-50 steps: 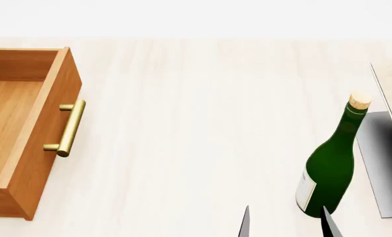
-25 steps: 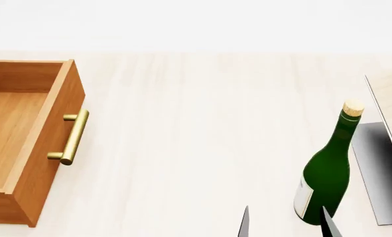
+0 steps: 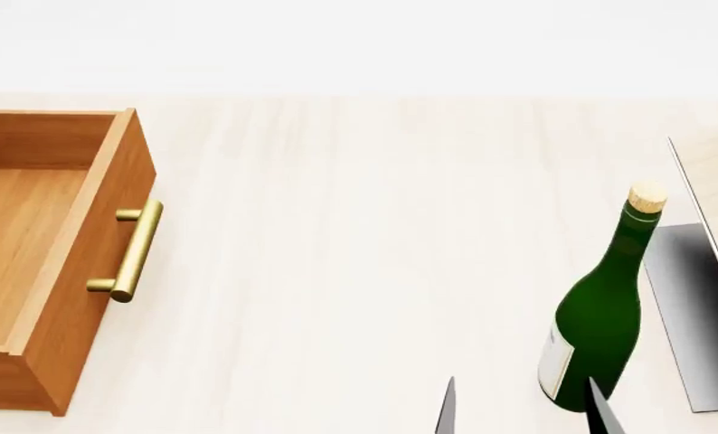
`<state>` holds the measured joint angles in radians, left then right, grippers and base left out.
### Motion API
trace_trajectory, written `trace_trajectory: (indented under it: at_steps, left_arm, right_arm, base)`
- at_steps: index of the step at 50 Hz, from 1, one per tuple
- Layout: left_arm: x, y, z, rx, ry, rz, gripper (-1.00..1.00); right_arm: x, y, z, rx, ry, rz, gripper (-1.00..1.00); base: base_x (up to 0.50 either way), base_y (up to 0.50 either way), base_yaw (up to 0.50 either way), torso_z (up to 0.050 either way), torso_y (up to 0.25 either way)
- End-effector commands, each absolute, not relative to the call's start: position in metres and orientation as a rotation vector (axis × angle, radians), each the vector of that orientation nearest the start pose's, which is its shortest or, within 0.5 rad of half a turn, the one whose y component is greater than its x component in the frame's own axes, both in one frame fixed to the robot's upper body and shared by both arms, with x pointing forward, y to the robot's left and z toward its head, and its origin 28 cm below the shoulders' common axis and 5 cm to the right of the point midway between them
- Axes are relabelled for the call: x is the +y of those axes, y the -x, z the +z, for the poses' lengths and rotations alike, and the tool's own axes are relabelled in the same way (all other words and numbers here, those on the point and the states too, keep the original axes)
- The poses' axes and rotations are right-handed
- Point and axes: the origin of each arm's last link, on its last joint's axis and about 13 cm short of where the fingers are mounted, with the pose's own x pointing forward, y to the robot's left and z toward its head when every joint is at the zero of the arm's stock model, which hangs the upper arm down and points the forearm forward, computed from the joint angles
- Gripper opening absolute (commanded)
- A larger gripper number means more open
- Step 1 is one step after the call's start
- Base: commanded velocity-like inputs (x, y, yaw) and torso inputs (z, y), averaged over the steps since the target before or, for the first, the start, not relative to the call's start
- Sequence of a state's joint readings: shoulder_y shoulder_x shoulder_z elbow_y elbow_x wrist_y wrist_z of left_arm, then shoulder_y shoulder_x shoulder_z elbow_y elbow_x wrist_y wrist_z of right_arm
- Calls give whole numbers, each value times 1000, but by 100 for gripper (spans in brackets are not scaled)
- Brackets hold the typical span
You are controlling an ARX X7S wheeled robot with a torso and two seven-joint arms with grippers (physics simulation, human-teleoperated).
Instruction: Put the bowl on top of the cabinet.
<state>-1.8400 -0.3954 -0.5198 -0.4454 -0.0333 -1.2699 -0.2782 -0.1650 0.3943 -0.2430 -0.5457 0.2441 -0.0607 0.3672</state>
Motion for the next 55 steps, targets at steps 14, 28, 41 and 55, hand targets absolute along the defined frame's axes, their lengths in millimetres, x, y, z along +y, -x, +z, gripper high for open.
trace_trajectory:
  at_steps: [14,28,41,55]
  left_arm:
    - [416,-295,396,-21,870,730,-100]
    - [420,-302,383,35,832,783,-100]
    - [418,-313,372,87,827,783,-100]
    - [410,-311,382,66,776,768,100]
  right_arm:
    - [-106,-164,93,-347,-3,32,100]
    - [-105,-164,92,-343,0,36,100]
    - [-105,-165,92,-342,2,37,100]
    - [-106,-165,92,-342,-1,39,100]
  base:
    - [0,0,0,0,0]
    - [0,0,0,0,0]
    - [0,0,0,0,0]
    - [0,0,0,0,0]
